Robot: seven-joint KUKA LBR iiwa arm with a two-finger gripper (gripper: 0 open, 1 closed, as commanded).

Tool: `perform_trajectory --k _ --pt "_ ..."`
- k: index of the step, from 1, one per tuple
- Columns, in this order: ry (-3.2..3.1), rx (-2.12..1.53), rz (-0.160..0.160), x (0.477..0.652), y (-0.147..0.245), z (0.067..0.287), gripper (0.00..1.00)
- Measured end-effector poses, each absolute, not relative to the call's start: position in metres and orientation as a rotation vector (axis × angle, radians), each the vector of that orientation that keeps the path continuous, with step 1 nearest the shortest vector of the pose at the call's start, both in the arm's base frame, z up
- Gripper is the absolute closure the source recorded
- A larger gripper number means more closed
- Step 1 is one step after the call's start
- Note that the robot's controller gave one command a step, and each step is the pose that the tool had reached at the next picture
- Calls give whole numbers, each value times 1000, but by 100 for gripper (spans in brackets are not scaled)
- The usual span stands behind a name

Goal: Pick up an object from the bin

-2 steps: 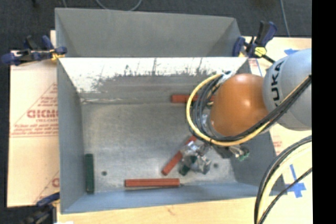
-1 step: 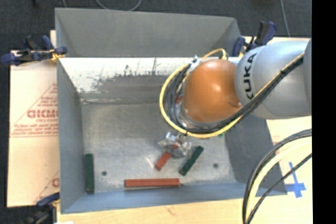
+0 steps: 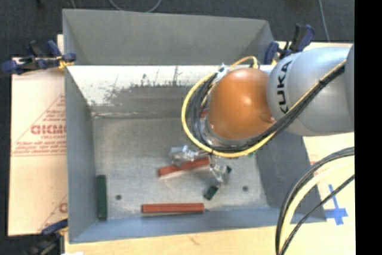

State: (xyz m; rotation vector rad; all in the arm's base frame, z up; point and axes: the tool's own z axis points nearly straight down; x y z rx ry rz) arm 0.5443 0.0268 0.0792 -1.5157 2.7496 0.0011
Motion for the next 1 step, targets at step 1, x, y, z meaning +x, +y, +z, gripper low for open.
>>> perform_trajectory --k 1 --pt "2653 -1673 -5 611 -11 71 0"
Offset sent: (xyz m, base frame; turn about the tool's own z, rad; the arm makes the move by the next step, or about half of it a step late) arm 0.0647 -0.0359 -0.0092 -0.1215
